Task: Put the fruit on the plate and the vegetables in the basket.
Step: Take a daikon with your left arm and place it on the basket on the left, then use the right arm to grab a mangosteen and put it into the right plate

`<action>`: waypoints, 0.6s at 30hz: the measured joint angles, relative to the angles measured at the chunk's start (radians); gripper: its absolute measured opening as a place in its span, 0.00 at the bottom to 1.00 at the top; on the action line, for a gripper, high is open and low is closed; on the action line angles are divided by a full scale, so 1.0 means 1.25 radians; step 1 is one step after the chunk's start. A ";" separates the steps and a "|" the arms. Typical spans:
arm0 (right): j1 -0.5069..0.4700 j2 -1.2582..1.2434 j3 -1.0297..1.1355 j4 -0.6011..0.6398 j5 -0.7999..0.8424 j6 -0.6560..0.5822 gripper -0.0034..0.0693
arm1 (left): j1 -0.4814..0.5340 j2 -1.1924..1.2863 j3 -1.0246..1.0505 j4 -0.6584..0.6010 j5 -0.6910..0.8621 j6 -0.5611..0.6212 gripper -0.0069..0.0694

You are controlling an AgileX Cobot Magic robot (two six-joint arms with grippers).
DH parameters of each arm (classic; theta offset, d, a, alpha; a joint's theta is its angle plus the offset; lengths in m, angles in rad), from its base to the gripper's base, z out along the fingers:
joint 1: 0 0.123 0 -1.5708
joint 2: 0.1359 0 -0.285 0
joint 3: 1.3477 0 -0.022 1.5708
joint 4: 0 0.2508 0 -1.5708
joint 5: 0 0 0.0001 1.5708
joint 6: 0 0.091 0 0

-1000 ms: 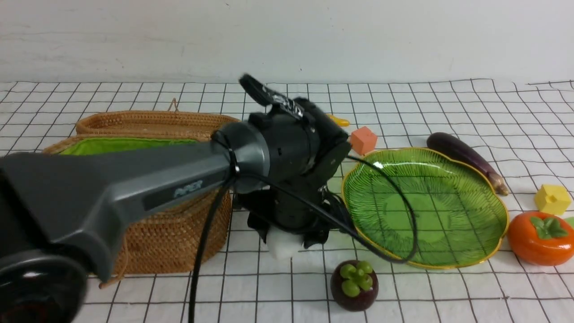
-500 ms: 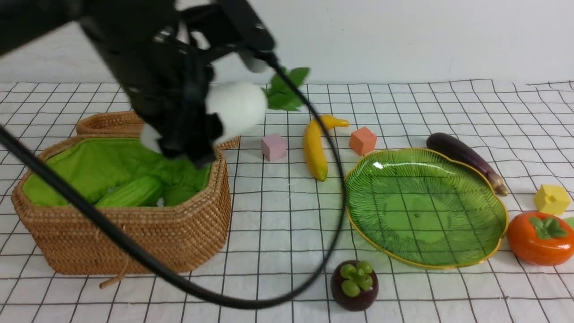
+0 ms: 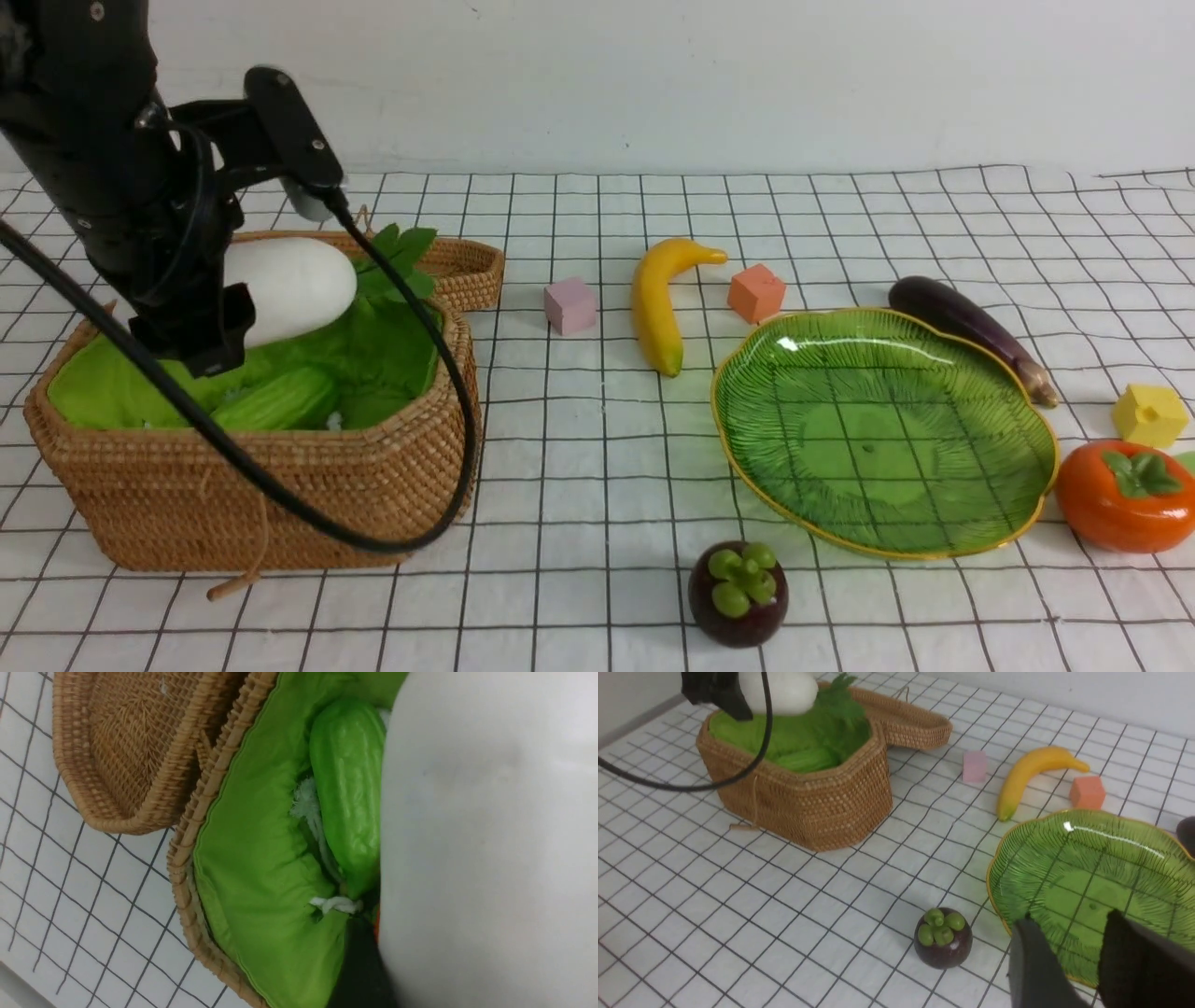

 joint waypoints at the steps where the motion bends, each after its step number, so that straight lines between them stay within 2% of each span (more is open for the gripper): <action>1: 0.000 0.000 0.000 -0.001 -0.005 0.002 0.38 | 0.000 0.005 0.000 0.001 -0.008 0.000 0.73; 6: 0.000 0.000 0.000 -0.003 -0.011 0.002 0.38 | 0.000 0.010 0.000 0.002 -0.014 -0.013 0.86; 7: 0.000 0.000 0.000 -0.003 -0.011 0.002 0.38 | 0.000 0.010 0.000 0.002 -0.014 -0.015 0.86; 8: 0.000 0.000 0.000 -0.003 -0.012 0.002 0.38 | 0.000 0.009 0.000 0.004 -0.013 -0.038 0.90; 11: 0.000 0.000 0.000 -0.003 -0.012 0.002 0.38 | 0.000 0.002 0.000 0.015 -0.002 -0.085 0.92; 14: 0.000 0.000 0.000 -0.003 -0.012 0.007 0.38 | 0.000 -0.018 0.000 0.029 0.003 -0.115 0.91; 17: 0.000 0.000 0.000 0.001 -0.012 0.009 0.38 | 0.000 -0.054 0.000 0.023 -0.007 -0.191 0.82; 18: 0.000 0.002 0.000 0.004 -0.011 0.010 0.38 | -0.001 -0.067 0.000 0.016 -0.010 -0.224 0.76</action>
